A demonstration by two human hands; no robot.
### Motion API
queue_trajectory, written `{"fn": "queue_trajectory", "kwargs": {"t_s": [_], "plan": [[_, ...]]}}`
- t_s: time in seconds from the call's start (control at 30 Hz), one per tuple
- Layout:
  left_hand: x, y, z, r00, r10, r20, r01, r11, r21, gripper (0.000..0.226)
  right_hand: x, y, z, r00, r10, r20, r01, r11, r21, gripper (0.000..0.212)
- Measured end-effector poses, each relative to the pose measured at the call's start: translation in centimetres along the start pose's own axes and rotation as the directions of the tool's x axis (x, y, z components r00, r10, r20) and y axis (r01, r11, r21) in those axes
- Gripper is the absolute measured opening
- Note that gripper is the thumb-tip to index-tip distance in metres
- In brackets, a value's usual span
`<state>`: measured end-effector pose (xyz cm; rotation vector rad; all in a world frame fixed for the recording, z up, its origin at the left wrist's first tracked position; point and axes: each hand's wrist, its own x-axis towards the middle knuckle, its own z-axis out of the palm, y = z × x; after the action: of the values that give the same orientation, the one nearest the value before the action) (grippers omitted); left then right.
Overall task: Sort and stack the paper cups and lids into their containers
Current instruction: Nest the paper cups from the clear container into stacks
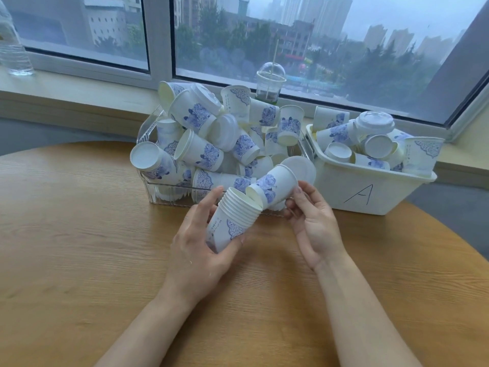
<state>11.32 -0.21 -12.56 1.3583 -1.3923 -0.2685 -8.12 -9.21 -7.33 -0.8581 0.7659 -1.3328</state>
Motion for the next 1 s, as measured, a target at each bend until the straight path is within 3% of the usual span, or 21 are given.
{"fn": "queue_trajectory", "kwargs": {"t_s": [0.17,0.53,0.67,0.8,1.0], "plan": [[0.0,0.0,0.0,0.999,0.033,0.035,-0.033,0.999,0.021,0.083,-0.3,0.9,-0.9,1.000,-0.012,0.015,0.011,0.999,0.053,0.022],[-0.3,-0.3,0.2,0.989,0.112,0.091,-0.121,0.988,0.093,0.084,-0.6,1.2,-1.6,0.987,-0.081,0.140,0.081,0.997,0.008,0.016],[-0.3,-0.1,0.0,0.993,0.097,0.069,-0.102,0.992,0.071,0.082,-0.9,1.3,-1.5,0.978,-0.071,0.194,0.091,0.991,-0.099,0.022],[-0.3,-0.2,0.2,0.989,0.117,0.087,-0.123,0.989,0.075,0.084,-1.1,1.7,-1.4,0.961,-0.057,0.269,0.115,0.972,-0.206,0.011],[-0.3,-0.4,0.2,0.991,0.094,0.092,-0.100,0.993,0.066,0.083,-1.4,2.3,-0.9,0.941,-0.068,0.332,0.176,0.935,-0.307,0.014]]}}
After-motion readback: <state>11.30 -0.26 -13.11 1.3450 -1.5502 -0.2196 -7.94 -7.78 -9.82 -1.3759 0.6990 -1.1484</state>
